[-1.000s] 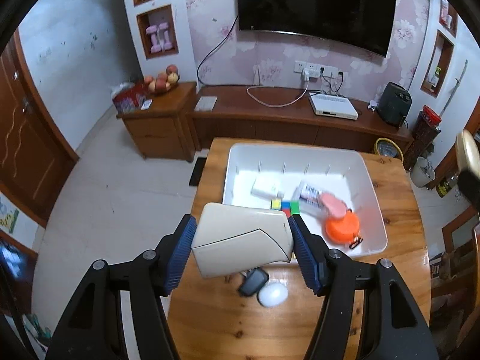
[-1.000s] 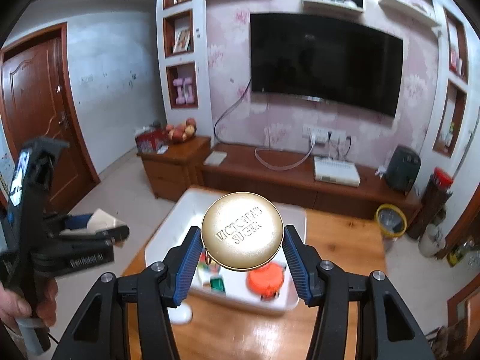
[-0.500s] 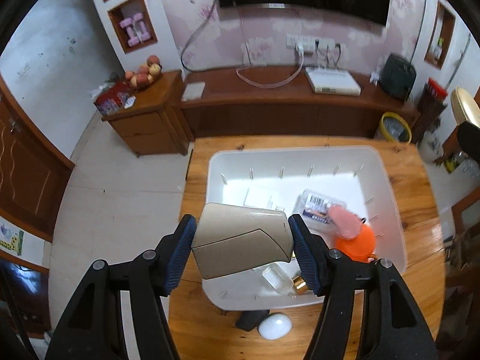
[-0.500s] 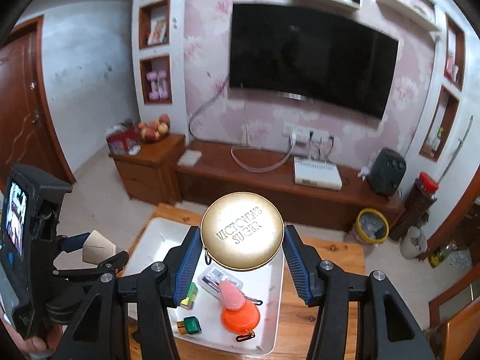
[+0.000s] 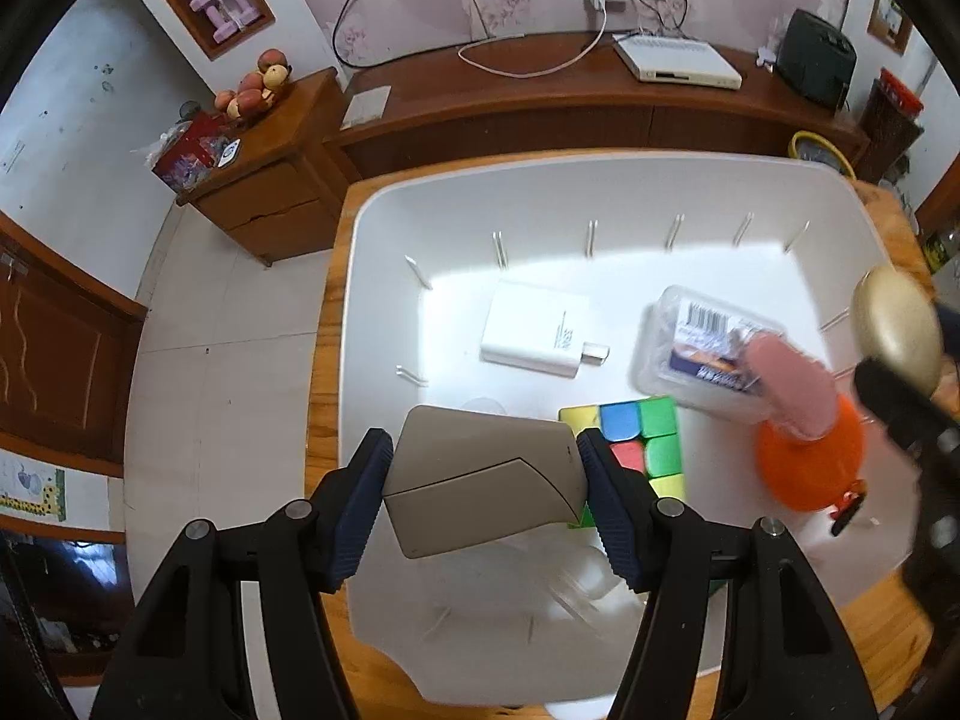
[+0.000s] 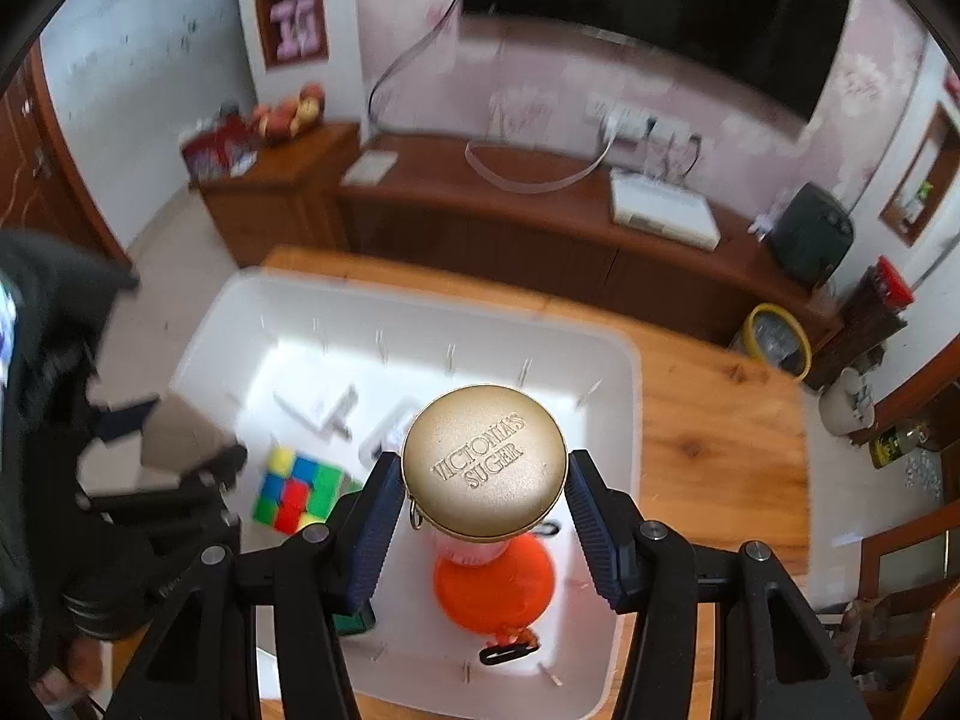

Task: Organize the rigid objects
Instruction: 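Lift the beige case and gold compact and carry both over the bin, then open both tools to drop the beige case and gold compact in, then withdraw both tools from the bin toward the charger and earbud case, then grasp the black charger with the left tool while the right tool grasps the white earbud case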

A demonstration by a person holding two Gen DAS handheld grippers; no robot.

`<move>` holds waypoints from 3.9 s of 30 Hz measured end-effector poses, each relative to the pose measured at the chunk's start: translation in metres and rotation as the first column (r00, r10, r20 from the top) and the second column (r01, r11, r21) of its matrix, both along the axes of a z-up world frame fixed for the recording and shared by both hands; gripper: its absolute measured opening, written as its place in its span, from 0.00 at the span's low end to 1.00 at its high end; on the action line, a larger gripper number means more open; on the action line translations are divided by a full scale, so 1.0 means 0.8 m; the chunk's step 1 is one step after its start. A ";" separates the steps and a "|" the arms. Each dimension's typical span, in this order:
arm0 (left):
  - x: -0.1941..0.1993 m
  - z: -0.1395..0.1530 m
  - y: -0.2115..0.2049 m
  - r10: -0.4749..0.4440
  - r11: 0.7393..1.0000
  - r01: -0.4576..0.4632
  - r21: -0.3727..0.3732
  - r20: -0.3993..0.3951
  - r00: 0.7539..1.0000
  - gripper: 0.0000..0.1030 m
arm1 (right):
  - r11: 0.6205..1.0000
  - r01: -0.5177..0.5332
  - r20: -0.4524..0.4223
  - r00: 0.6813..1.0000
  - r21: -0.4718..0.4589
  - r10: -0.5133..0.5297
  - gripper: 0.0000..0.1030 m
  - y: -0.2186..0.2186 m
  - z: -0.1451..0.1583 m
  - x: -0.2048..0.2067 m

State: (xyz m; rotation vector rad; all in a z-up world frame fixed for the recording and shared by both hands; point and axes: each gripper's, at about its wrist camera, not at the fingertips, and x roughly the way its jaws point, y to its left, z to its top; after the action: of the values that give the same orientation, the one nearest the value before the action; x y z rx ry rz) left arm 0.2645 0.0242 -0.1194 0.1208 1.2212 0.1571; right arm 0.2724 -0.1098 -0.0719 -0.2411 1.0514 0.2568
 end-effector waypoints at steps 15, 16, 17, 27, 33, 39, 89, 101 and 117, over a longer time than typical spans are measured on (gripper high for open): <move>-0.002 -0.019 -0.003 -0.034 0.999 0.033 -0.014 -0.036 0.999 0.65 | 0.996 -0.070 -0.196 0.979 -0.046 0.059 0.58 0.021 -0.074 -0.003; -0.004 -0.018 -0.003 -0.028 0.999 0.027 -0.019 -0.041 0.999 0.66 | 0.996 -0.075 -0.192 0.979 -0.049 0.064 0.65 0.021 -0.072 -0.006; -0.005 -0.018 -0.002 -0.024 1.000 0.023 -0.021 -0.043 0.999 0.68 | 0.996 -0.079 -0.187 0.980 -0.048 0.069 0.67 0.022 -0.070 -0.008; -0.023 0.025 0.008 0.006 1.000 -0.006 -0.023 0.015 1.000 0.83 | 0.997 -0.076 -0.148 0.986 -0.014 0.073 0.70 0.009 -0.040 -0.027; -0.040 0.054 0.016 0.005 1.000 -0.004 -0.013 0.050 0.999 0.84 | 0.997 -0.077 -0.097 0.992 0.001 0.077 0.69 0.003 -0.004 -0.042; -0.066 0.082 0.019 -0.017 1.000 0.017 0.002 0.086 0.996 0.91 | 0.995 -0.104 -0.006 0.995 -0.004 0.104 0.69 0.002 0.042 -0.076; -0.239 -0.021 0.101 0.467 0.859 -0.429 -0.280 0.085 0.880 0.98 | 0.949 -0.240 -0.048 0.966 0.206 0.255 0.70 0.091 -0.160 -0.194; -0.235 -0.032 0.098 0.478 0.851 -0.444 -0.279 0.064 0.876 0.98 | 0.930 -0.306 0.004 0.950 0.206 0.312 0.70 0.089 -0.159 -0.207; -0.225 -0.059 0.071 0.489 0.852 -0.468 -0.234 0.037 0.871 0.98 | 0.923 -0.354 0.057 0.935 0.147 0.350 0.48 0.024 -0.158 -0.246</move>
State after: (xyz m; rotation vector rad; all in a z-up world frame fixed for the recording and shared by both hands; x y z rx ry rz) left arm 0.0843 0.0812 -0.1665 -0.3882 1.1447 0.4586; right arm 0.0757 -0.0910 -0.1987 -0.2918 0.9491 0.6568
